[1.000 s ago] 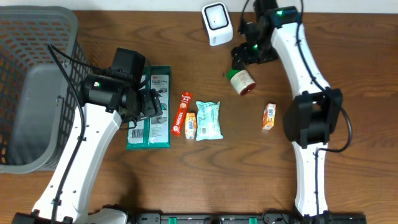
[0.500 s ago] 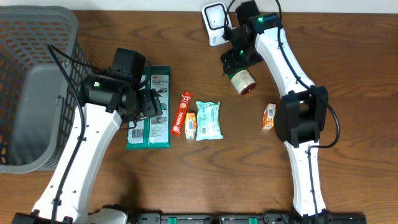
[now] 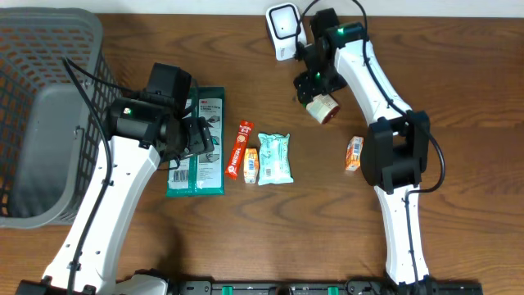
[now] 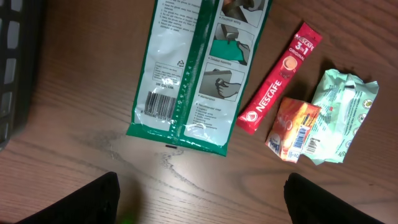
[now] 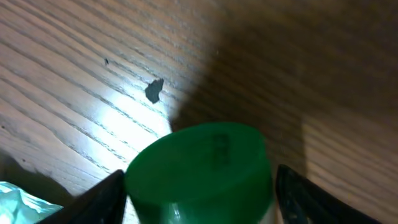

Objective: Scan the item barcode
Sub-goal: 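Carry the jar up to the white scanner and hold it there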

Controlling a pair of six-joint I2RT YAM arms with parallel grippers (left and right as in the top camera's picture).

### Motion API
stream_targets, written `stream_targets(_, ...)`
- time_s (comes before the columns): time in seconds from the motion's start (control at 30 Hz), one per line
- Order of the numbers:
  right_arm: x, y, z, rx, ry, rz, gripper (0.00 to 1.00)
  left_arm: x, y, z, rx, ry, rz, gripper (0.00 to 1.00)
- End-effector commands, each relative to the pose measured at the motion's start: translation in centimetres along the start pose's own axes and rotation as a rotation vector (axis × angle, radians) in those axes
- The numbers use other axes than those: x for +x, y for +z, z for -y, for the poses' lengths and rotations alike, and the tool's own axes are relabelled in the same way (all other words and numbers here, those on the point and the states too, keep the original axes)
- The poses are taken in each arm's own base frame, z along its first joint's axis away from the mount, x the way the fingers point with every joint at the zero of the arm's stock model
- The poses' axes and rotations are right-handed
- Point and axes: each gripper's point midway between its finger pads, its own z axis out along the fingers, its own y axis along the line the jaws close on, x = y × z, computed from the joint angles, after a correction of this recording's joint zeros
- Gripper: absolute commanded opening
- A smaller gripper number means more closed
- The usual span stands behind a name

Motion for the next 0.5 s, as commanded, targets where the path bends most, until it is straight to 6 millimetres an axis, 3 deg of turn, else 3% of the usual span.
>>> stream_targets(0.0,0.1,0.5,-0.8,-0.027,-0.012,-0.006,0.67,0.0,-0.2,0.0,-0.002,0.005,0.005,0.85)
stream_targets(0.13,-0.5,-0.6,-1.2,-0.043,-0.015,0.025,0.56,0.0,-0.2,0.0,-0.002,0.005,0.005,0.85)
stream_targets(0.3,-0.5,-1.0,-0.8,-0.017,-0.016,0.029,0.72,0.0,-0.2,0.0,-0.002,0.005,0.005,0.85)
stream_targets(0.47,-0.2,0.0,-0.4,0.004,-0.015,0.008,0.76,0.0,-0.2,0.0,-0.002,0.005,0.005,0.85)
